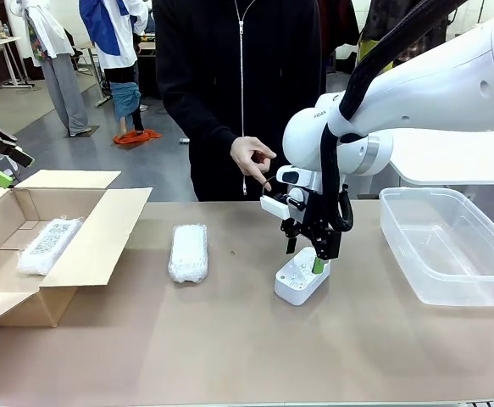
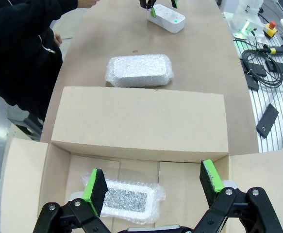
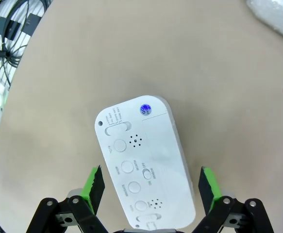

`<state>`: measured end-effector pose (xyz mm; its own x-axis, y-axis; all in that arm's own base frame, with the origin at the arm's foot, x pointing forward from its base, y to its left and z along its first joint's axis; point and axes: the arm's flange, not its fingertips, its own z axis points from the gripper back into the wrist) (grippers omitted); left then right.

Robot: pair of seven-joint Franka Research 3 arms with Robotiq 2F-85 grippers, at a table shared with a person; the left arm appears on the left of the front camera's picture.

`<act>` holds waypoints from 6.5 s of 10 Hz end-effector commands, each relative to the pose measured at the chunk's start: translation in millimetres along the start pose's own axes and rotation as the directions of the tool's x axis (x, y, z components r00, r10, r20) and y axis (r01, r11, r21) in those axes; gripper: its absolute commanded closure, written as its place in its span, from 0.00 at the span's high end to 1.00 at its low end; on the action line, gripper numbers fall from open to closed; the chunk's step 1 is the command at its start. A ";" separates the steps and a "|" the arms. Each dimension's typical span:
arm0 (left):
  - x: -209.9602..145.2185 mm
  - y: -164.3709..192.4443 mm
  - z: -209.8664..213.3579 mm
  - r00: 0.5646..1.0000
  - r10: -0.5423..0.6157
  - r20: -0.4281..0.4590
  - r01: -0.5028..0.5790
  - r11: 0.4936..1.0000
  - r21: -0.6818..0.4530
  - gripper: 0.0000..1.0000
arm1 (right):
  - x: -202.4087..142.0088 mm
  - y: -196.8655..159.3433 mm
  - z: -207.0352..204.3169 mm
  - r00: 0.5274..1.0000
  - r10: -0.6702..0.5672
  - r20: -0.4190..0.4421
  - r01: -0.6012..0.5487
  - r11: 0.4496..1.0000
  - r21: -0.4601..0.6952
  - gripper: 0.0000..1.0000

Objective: Separate and place wrapped and unwrapped clocks.
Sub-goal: Pick up the Digital clock indicated by the person, then if the picked Digital clock is wrapped, place it in the Package Box ; if not, place it in the Organizing box.

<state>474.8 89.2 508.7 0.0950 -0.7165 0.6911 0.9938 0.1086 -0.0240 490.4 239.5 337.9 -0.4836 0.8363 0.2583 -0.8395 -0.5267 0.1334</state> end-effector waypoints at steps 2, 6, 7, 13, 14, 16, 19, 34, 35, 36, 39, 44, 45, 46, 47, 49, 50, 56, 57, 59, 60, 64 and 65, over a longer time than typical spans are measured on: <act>0.0 -1.1 0.8 1.000 -0.001 -0.012 0.001 1.000 -0.006 1.00 | -9.3 9.7 -13.5 1.000 0.023 0.002 -0.023 1.000 -0.014 1.00; 0.0 -1.1 0.8 1.000 -0.001 -0.012 0.001 1.000 -0.006 1.00 | -18.7 0.8 -22.7 0.999 0.041 -0.013 -0.041 0.999 -0.003 1.00; 0.0 -1.1 0.8 1.000 -0.001 -0.012 0.001 1.000 -0.006 1.00 | -22.1 -1.6 -23.9 0.999 0.048 -0.019 -0.048 0.999 -0.005 1.00; 0.0 -1.1 0.8 1.000 -0.001 -0.012 0.001 1.000 -0.006 1.00 | -28.9 -6.8 -28.8 1.000 0.014 0.003 -0.014 1.000 0.006 0.80; 0.0 -1.1 0.8 1.000 -0.001 -0.012 0.001 1.000 -0.006 1.00 | -28.8 -6.9 -29.2 1.000 0.012 0.001 -0.012 1.000 0.006 0.61; 0.0 -1.1 0.8 1.000 -0.001 -0.012 0.001 1.000 -0.006 1.00 | -28.4 -6.9 -29.2 1.000 0.013 -0.002 -0.013 1.000 0.011 0.41; 0.0 -1.1 0.8 1.000 -0.001 -0.012 0.001 1.000 -0.006 1.00 | -29.2 -6.5 -28.1 0.999 -0.047 0.001 0.047 0.999 0.023 0.62; 0.0 -1.1 0.8 1.000 -0.001 -0.012 0.001 1.000 -0.006 1.00 | 33.6 40.4 146.7 0.888 -0.451 0.091 0.459 0.854 -0.245 0.42; 0.0 -1.1 0.8 1.000 -0.001 -0.012 0.001 1.000 -0.006 1.00 | 36.8 41.0 155.8 0.870 -0.483 0.098 0.490 0.828 -0.272 0.02; 0.0 -1.1 0.8 1.000 -0.001 -0.012 0.001 1.000 -0.006 1.00 | 38.9 41.1 162.4 0.855 -0.507 0.110 0.516 0.811 -0.275 0.22; 0.0 -1.1 0.8 1.000 -0.001 -0.012 0.001 1.000 -0.006 1.00 | 39.4 35.5 165.0 0.837 -0.536 0.112 0.545 0.795 -0.266 0.00; 0.0 -1.1 0.8 1.000 -0.001 -0.012 0.001 1.000 -0.006 1.00 | 38.5 40.7 164.9 0.850 -0.514 0.112 0.524 0.809 -0.264 0.00; 0.0 -1.1 0.8 1.000 -0.001 -0.012 0.001 1.000 -0.006 1.00 | 38.5 40.7 164.9 0.850 -0.514 0.112 0.524 0.809 -0.264 0.00; 0.0 -1.1 0.8 1.000 -0.001 -0.012 0.001 1.000 -0.006 1.00 | 38.5 40.7 164.9 0.850 -0.514 0.112 0.524 0.809 -0.264 0.00; 0.0 -1.1 0.8 1.000 -0.001 -0.012 0.001 1.000 -0.006 1.00 | 38.5 40.7 164.9 0.850 -0.514 0.112 0.524 0.809 -0.264 0.00; 0.0 -1.1 0.8 1.000 -0.001 -0.012 0.001 1.000 -0.006 1.00 | 38.5 40.7 164.9 0.850 -0.514 0.112 0.524 0.809 -0.264 0.00; 0.0 -1.1 0.8 1.000 -0.001 -0.012 0.001 1.000 -0.006 1.00 | 38.5 40.7 164.9 0.850 -0.514 0.112 0.524 0.809 -0.264 0.00; 0.0 -1.1 0.8 1.000 -0.001 -0.012 0.001 1.000 -0.006 1.00 | 38.5 40.7 164.9 0.850 -0.514 0.112 0.524 0.809 -0.264 0.00; 0.0 -1.1 0.8 1.000 -0.001 -0.012 0.001 1.000 -0.006 1.00 | 38.5 40.7 164.9 0.850 -0.514 0.112 0.524 0.809 -0.264 0.00; 0.0 -1.1 0.8 1.000 -0.001 -0.012 0.001 1.000 -0.006 1.00 | 38.5 40.7 164.9 0.850 -0.514 0.112 0.524 0.809 -0.264 0.00; 0.0 -1.1 0.8 1.000 -0.001 -0.012 0.001 1.000 -0.006 1.00 | 38.5 40.7 164.9 0.850 -0.514 0.112 0.524 0.809 -0.264 0.00; 0.0 -1.1 0.8 1.000 -0.001 -0.012 0.001 1.000 -0.006 1.00 | 38.0 41.5 167.9 0.858 -0.501 0.117 0.513 0.822 -0.246 0.81; 0.0 -1.1 0.8 1.000 -0.001 -0.012 0.001 1.000 -0.006 1.00 | 25.4 39.3 171.9 0.793 -0.583 0.175 0.608 0.744 -0.277 0.81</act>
<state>475.2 89.1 507.8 0.0961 -0.7167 0.6908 0.9938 0.1083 -0.0259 481.9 219.7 515.0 0.0661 0.9600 0.2722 -0.9977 0.0675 0.0042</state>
